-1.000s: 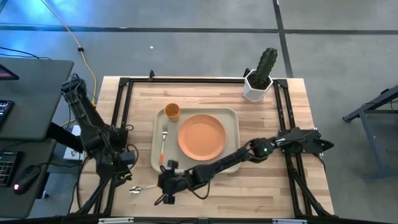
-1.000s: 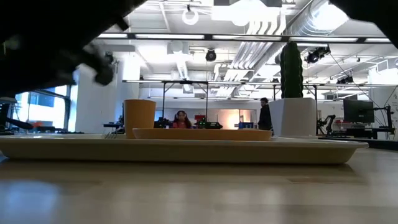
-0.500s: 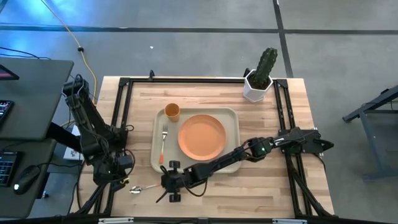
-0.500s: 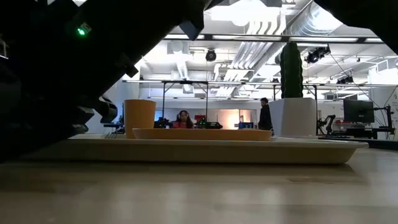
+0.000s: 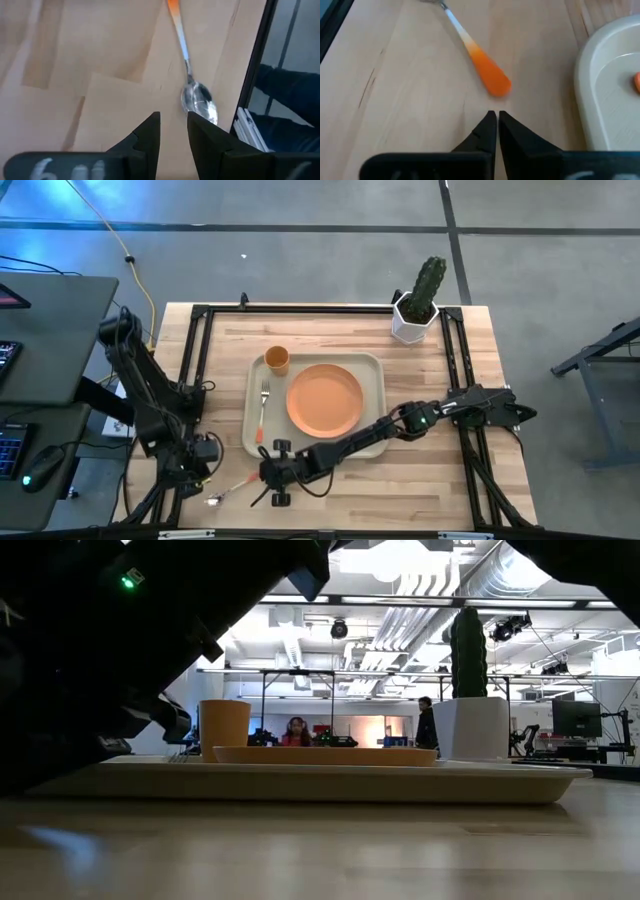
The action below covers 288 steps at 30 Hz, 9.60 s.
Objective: Pick and place plate/cup/fork/spoon on tray
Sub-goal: Adjust the orange spoon, then move the orange fork on the white serving tray to the right of the orange plate
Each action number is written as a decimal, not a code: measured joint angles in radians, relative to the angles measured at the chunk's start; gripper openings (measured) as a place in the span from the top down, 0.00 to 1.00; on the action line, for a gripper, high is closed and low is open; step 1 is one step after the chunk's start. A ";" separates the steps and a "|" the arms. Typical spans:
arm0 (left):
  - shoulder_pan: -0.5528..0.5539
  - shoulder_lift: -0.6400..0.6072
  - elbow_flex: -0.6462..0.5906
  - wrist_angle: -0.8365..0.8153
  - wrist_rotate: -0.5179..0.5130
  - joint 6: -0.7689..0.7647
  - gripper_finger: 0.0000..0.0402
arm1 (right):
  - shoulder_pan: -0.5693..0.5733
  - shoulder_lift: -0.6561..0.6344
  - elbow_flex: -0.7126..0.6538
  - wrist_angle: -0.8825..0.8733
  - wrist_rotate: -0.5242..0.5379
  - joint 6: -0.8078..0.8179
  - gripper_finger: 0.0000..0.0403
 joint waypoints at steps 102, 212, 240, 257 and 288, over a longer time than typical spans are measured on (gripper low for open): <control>0.150 0.256 -0.023 0.162 0.402 -0.205 0.94 | -0.211 -0.155 0.052 -0.160 0.153 0.486 0.69; 0.874 -0.246 -0.013 0.613 -0.411 0.856 1.00 | -0.330 -0.889 -0.416 -0.166 0.167 0.389 0.41; 0.986 -0.199 0.033 0.663 -0.189 0.933 0.89 | -0.423 -0.906 -0.417 -0.378 -0.032 0.254 0.99; 0.941 -0.198 0.032 0.293 -0.145 0.621 0.69 | -0.642 -1.028 -0.745 -0.821 -0.570 -0.179 1.00; 0.898 -0.203 0.032 0.122 -0.090 0.355 0.68 | -0.838 -1.102 -1.506 0.014 -0.647 -0.115 0.96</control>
